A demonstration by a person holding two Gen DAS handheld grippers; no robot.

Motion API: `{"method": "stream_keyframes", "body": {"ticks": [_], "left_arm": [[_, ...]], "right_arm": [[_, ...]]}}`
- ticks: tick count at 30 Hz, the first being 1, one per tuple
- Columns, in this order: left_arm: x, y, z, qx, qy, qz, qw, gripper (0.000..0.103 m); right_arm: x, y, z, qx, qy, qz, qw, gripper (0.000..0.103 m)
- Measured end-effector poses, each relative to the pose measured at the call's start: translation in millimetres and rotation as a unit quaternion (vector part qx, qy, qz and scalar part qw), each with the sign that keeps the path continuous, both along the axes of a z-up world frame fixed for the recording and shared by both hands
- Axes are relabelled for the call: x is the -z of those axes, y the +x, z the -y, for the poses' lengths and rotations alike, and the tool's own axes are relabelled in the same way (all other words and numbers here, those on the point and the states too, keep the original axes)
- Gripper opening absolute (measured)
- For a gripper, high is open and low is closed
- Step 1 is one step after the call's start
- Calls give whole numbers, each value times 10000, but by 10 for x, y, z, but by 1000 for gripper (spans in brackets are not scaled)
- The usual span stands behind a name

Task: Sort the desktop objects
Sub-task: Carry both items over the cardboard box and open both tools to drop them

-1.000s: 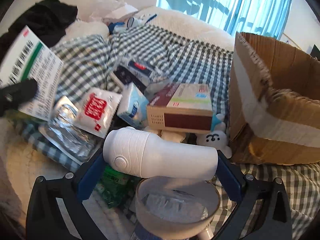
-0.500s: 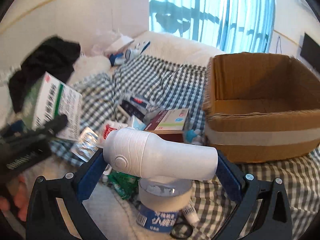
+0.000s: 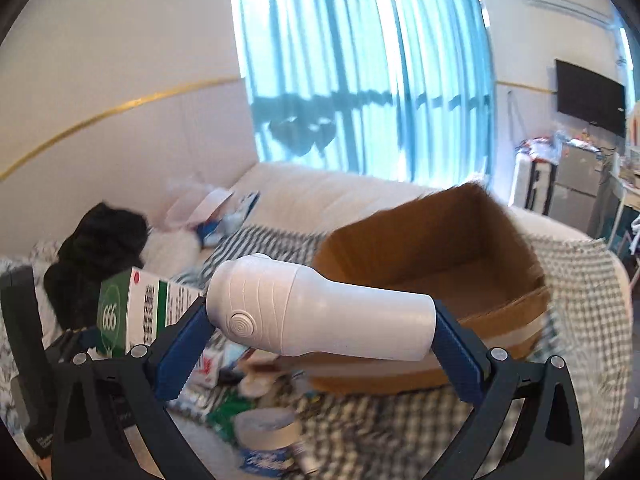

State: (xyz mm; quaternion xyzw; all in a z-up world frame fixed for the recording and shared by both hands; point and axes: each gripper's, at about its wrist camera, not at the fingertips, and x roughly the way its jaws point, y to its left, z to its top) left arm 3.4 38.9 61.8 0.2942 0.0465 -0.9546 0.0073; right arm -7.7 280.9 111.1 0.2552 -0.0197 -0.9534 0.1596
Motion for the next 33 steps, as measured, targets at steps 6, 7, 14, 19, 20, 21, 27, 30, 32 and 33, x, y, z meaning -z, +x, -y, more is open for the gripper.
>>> {"method": "stream_keyframes", "body": {"ticks": [6, 7, 14, 19, 20, 21, 27, 30, 32, 33], "left_arm": [[-153, -283, -536, 461, 9, -174, 9988, 97], [-164, -326, -608, 520, 53, -194, 9984, 97], [-73, -785, -1097, 822, 330, -36, 9961, 97], [99, -1010, -1302, 858, 260, 131, 9959, 97], [135, -1062, -1326, 881, 271, 172, 9956, 97], [167, -1113, -1334, 895, 306, 214, 9953, 97], [357, -1267, -1385, 898, 491, 479, 9936, 98], [411, -1301, -1390, 907, 500, 580, 9929, 100], [415, -1300, -1396, 935, 514, 644, 9922, 103], [412, -1312, -1395, 932, 524, 670, 9920, 103]], "right_arm": [[-62, -290, -428, 428, -55, -51, 9991, 103], [-55, -364, -490, 502, -76, -21, 9987, 103], [12, -802, -687, 551, -87, 71, 9984, 102], [132, -1038, -673, 608, 111, 185, 9979, 102], [137, -1055, -653, 608, 195, 134, 9979, 102], [150, -1052, -646, 604, 236, 104, 9978, 102], [279, -1189, -610, 623, 290, 207, 9974, 103], [285, -1191, -608, 698, 278, 157, 9970, 103], [257, -1184, -626, 783, 239, 117, 9966, 103], [234, -1170, -644, 848, 189, 100, 9962, 103]]}}
